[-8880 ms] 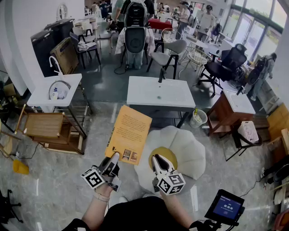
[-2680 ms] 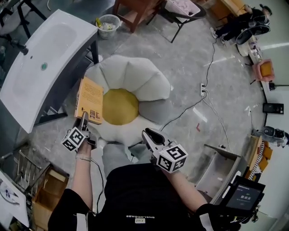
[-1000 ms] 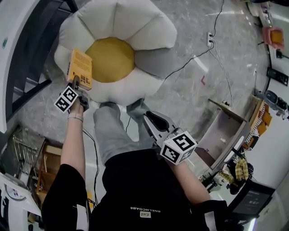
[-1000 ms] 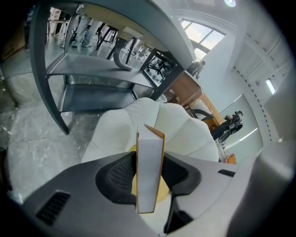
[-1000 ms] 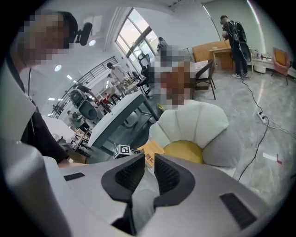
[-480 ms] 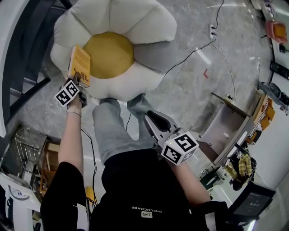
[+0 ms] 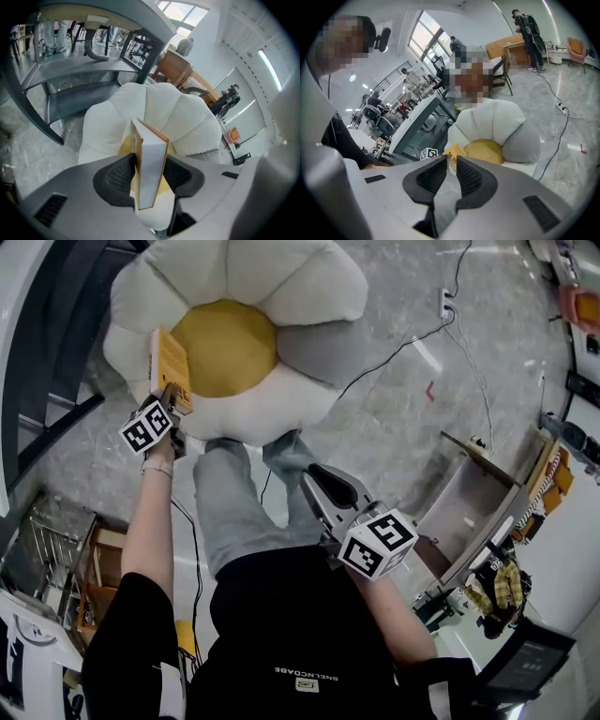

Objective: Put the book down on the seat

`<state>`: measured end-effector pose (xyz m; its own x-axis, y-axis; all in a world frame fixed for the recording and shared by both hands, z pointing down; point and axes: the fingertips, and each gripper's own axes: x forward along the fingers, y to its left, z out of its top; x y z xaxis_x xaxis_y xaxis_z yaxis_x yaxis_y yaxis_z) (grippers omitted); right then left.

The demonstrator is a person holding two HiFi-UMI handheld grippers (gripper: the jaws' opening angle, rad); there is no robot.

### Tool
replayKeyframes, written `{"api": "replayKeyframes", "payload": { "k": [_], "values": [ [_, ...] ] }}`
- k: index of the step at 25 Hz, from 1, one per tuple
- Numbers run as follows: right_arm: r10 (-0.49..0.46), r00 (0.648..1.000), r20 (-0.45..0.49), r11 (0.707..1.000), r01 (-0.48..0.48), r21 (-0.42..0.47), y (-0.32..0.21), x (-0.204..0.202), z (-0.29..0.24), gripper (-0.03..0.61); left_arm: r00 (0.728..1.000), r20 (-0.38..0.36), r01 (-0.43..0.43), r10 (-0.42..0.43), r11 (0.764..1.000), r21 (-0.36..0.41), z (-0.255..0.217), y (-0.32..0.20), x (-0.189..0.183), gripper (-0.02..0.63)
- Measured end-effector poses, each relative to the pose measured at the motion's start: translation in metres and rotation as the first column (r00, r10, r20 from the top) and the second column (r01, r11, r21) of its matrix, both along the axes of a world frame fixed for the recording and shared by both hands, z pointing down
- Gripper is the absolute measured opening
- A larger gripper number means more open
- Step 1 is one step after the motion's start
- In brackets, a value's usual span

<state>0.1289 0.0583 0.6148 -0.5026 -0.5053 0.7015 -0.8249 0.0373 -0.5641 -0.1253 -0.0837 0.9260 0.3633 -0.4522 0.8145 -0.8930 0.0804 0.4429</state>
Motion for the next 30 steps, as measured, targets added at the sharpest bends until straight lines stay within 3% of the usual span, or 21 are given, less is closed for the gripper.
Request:
{"api": "replayKeyframes", "payload": {
  "k": [6,14,23,30],
  "values": [
    [0.003,1.0,0.006,1.0,-0.003,-0.007,-0.004,0.023,0.0,0.08,0.999,0.0,-0.051,0.051,0.999,-0.01,0.002,0.009,0.034,0.184],
    [0.015,1.0,0.022,1.0,-0.015,-0.01,-0.006,0.053,0.001,0.08,0.998,0.03,-0.057,0.057,0.998,-0.017,0.001,0.012,0.058,0.196],
    [0.075,0.996,0.038,0.997,-0.074,-0.024,-0.005,0.098,0.007,0.08,0.992,0.064,-0.101,0.105,0.994,-0.051,0.008,0.015,0.098,0.212],
    [0.111,0.992,0.055,0.993,-0.11,-0.032,0.002,0.12,0.012,0.08,0.994,0.067,-0.089,0.092,0.995,-0.045,0.012,0.009,0.123,0.221]
  ]
}}
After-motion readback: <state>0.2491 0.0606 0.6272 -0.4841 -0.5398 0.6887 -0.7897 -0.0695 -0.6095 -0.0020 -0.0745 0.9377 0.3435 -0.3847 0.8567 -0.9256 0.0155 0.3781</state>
